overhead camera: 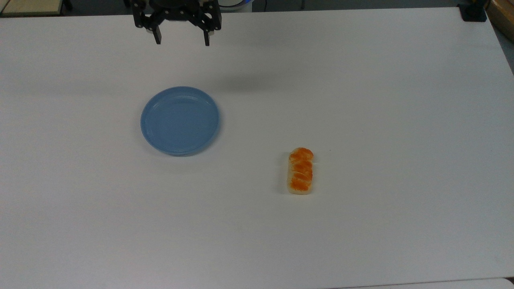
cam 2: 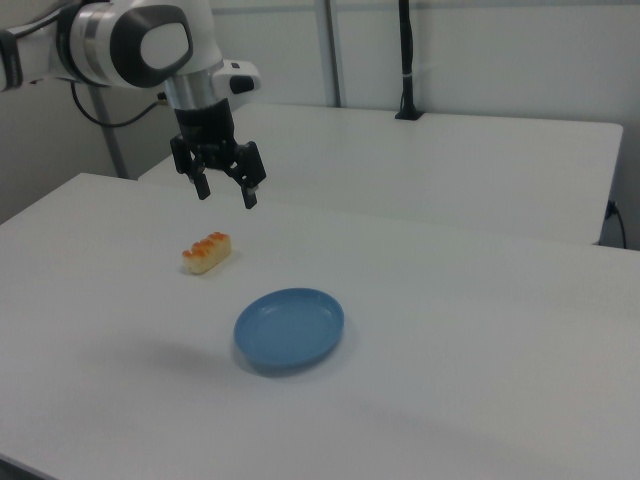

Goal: Put the bread on a plate
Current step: 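Move the open gripper over toward the orange-topped bread roll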

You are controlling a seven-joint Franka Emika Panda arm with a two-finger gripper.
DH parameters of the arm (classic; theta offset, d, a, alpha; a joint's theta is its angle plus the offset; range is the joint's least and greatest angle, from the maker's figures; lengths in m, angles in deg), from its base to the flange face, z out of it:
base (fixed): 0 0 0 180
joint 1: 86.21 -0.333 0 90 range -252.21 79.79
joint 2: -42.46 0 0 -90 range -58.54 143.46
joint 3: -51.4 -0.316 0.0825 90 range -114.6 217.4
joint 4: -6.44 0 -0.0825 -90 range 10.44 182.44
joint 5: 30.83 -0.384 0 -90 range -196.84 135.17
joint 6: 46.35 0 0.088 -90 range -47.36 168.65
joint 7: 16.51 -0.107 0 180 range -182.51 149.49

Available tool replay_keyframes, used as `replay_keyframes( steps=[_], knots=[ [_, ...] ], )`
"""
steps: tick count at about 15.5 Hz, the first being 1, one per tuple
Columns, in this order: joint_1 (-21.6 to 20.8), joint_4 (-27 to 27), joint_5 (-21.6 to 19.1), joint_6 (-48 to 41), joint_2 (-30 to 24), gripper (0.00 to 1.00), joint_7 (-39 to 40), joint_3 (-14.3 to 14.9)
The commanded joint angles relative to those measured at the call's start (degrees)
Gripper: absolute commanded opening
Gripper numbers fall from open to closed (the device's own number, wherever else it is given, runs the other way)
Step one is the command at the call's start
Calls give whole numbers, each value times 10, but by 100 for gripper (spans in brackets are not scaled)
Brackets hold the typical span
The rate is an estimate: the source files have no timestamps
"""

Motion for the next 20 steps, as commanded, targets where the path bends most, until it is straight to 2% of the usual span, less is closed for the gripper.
replay_keyframes(
  steps=[1, 4, 9, 12, 16, 20],
  knots=[
    [-30, 0, -7, 63, 46, 92, -8, 2],
    [-33, -2, -6, 76, 77, 100, -45, -16],
    [-44, -7, -21, 80, 114, 100, -49, -24],
    [-56, -6, -46, 140, 134, 100, -85, -33],
    [-58, -9, -107, 180, 166, 100, -159, -42],
    [-59, -41, -114, 210, 213, 100, -227, -68]
  ],
)
